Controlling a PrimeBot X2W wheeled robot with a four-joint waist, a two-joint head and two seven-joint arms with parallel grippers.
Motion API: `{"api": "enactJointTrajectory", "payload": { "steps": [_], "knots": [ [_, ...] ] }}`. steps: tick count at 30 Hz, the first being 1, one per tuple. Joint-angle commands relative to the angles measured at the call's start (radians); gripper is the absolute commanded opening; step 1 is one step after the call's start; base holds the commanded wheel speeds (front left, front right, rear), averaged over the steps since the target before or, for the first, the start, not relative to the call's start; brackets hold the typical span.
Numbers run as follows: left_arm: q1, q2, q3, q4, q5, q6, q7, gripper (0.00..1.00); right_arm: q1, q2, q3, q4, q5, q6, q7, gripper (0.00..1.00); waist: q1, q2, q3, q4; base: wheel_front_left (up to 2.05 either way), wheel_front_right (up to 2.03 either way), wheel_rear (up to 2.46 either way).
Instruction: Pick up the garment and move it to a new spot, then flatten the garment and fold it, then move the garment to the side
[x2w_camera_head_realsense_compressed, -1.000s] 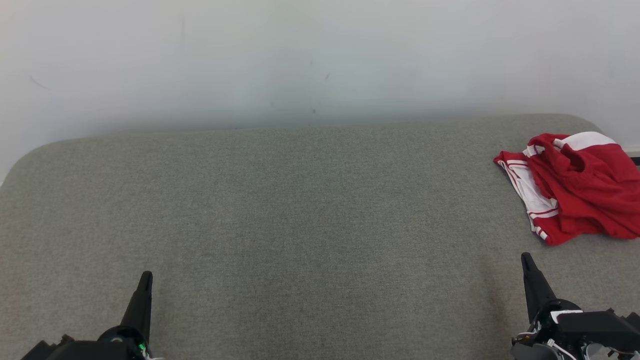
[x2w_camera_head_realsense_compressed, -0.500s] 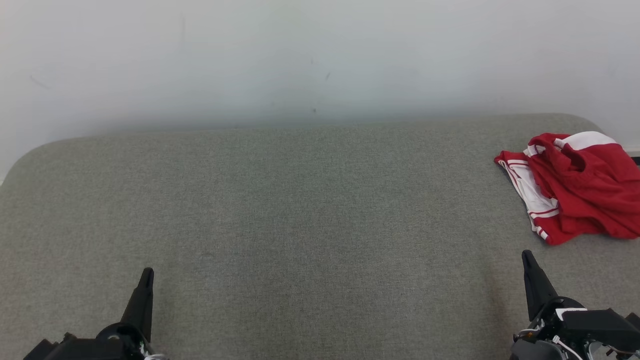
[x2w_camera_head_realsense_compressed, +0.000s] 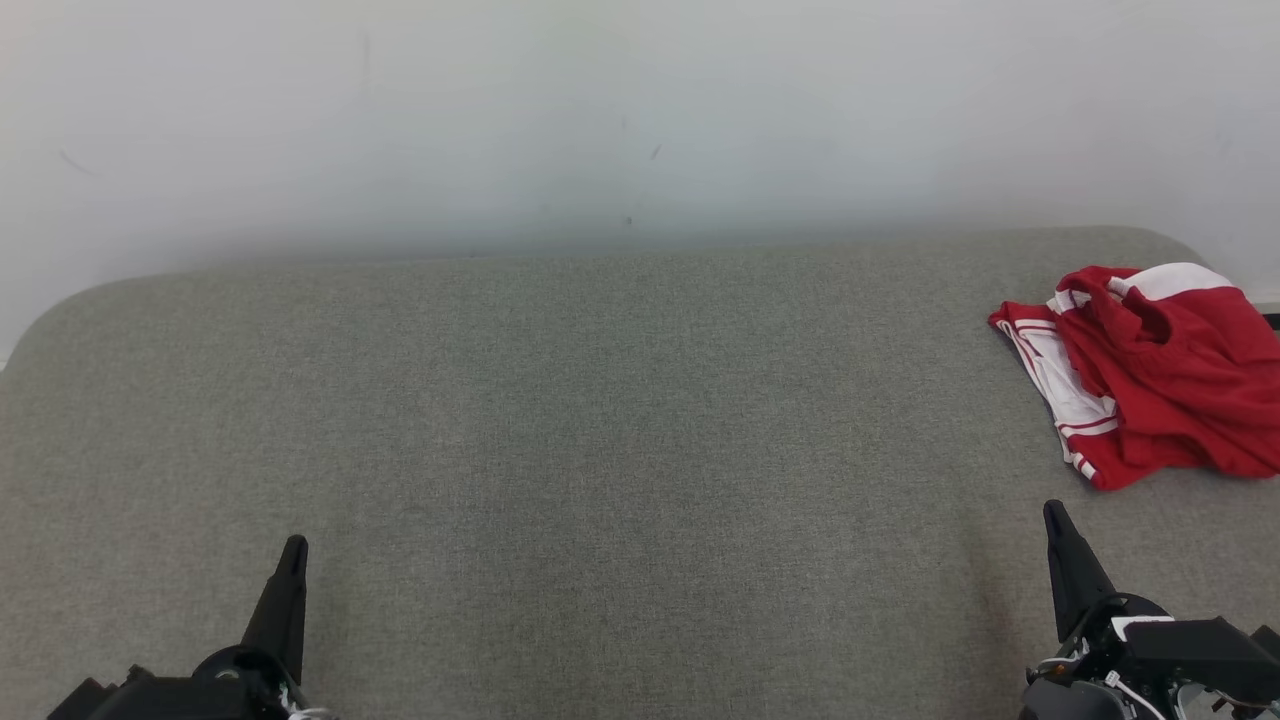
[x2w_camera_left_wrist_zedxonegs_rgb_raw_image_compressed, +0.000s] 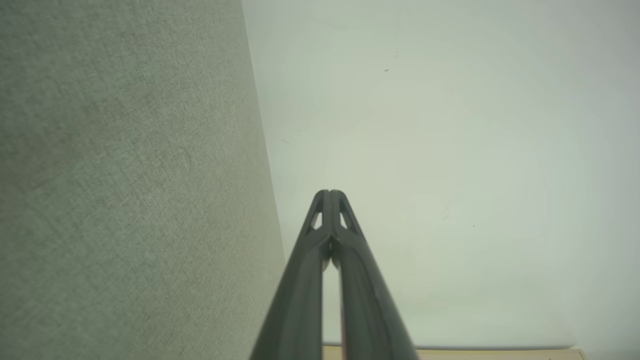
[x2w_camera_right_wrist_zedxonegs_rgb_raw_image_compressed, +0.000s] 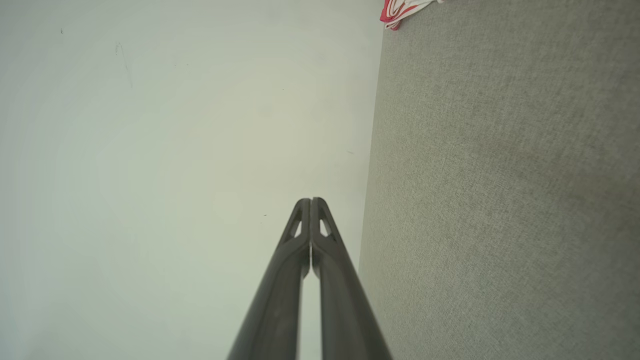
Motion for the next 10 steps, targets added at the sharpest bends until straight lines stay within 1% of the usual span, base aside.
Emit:
{"api": "enactJointTrajectory", "payload": {
  "steps": [1,10],
  "knots": [
    [-0.011,0.004,0.0,0.002,-0.004,-0.002,0.004,0.0,-0.007,0.003,-0.003,0.0,-0.002,-0.002,0.002,0.0,0.0,0.0,0.0,0.0,0.0,0.0,0.0],
    [-0.011,0.004,0.0,0.002,-0.004,-0.002,0.003,0.0,-0.007,0.004,-0.005,0.001,-0.004,-0.002,0.003,0.0,0.0,0.0,0.0,0.0,0.0,0.0,0.0]
  ]
}}
